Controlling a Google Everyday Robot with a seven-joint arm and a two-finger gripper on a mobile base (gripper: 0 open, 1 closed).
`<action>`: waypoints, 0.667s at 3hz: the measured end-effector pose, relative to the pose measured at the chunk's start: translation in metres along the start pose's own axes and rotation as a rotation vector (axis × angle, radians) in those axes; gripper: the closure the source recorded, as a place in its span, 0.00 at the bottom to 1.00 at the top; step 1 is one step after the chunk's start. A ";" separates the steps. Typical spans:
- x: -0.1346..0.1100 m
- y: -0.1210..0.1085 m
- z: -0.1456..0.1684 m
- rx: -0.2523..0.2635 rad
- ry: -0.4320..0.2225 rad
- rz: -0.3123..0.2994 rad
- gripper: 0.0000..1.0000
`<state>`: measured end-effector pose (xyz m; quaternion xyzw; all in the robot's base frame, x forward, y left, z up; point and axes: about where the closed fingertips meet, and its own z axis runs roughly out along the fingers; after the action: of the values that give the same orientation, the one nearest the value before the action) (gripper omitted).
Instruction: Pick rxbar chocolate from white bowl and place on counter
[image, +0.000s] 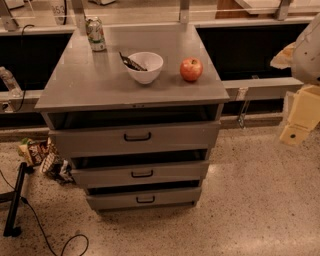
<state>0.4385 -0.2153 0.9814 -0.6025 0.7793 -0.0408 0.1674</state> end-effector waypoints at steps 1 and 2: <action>0.000 0.000 0.000 0.000 0.000 0.000 0.00; 0.001 0.001 0.003 0.014 -0.084 0.041 0.00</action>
Offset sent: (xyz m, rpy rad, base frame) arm -0.0019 -0.0056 -0.0106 0.4128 -0.1236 -0.0893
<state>0.4378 -0.2152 0.9784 -0.5865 0.7834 -0.0175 0.2049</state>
